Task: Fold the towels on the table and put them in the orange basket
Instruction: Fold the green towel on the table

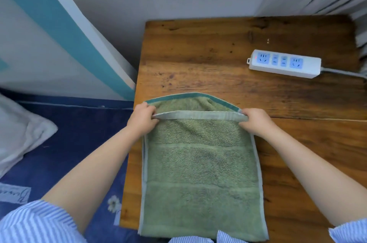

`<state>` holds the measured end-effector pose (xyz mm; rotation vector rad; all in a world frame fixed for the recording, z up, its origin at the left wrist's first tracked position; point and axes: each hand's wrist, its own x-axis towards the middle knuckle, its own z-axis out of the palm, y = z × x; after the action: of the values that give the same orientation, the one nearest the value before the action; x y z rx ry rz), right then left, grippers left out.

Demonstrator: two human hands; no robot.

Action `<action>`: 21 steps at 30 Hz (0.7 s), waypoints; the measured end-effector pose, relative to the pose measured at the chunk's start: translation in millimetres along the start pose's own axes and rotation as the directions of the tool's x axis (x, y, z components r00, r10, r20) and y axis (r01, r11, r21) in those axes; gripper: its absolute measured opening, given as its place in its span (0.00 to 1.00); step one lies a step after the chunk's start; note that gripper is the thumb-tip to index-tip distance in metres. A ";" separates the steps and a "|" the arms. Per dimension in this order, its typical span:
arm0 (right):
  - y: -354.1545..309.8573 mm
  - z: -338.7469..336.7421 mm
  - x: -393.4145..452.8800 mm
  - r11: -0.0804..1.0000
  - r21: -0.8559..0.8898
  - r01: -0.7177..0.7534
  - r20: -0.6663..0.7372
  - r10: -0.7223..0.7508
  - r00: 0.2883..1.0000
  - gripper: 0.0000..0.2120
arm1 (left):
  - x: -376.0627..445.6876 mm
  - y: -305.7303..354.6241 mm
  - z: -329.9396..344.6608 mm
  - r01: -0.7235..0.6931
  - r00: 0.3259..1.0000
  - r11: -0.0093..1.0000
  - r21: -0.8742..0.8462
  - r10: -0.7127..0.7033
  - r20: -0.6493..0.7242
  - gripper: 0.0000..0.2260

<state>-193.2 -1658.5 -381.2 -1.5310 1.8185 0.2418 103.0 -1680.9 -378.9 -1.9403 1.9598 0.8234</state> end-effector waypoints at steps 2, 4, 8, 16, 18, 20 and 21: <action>1.2 -12.3 -2.4 0.995 0.042 0.094 0.051 -0.096 0.994 0.11 | -5.1 -5.9 -16.2 -0.051 0.999 0.989 -0.136 0.053 0.013 0.10; 2.6 -19.8 -2.7 0.990 0.070 0.126 0.064 -0.130 0.989 0.11 | -7.2 -10.1 -28.2 -0.093 0.996 0.981 -0.171 0.093 -0.010 0.06; -4.9 -10.0 12.3 0.996 0.014 0.087 -0.032 -0.086 0.996 0.12 | 13.1 -18.3 -29.4 -0.062 0.997 0.998 0.029 0.063 -0.046 0.10; -26.4 8.5 31.6 0.999 0.042 -0.007 -0.069 0.010 0.998 0.10 | 51.2 -4.0 -11.1 0.048 0.994 0.979 0.199 -0.066 0.083 0.16; -25.4 2.9 34.4 0.999 -0.006 0.032 -0.004 -0.032 0.999 0.10 | 51.6 -5.9 -13.6 0.037 0.993 0.974 0.224 -0.060 0.100 0.15; -22.7 -4.4 35.2 0.996 -0.019 0.085 0.018 -0.085 0.996 0.09 | 50.2 -11.0 -16.9 0.018 0.993 0.986 0.166 -0.037 0.113 0.14; -20.2 -8.7 33.8 0.995 -0.009 0.103 0.023 -0.102 0.994 0.09 | 48.4 -13.8 -18.0 0.014 0.993 0.992 0.123 -0.029 0.119 0.13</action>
<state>-178.9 -1695.2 -390.2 -1.6172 1.7183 0.2180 116.6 -1730.4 -394.3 -1.7969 1.8702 0.7767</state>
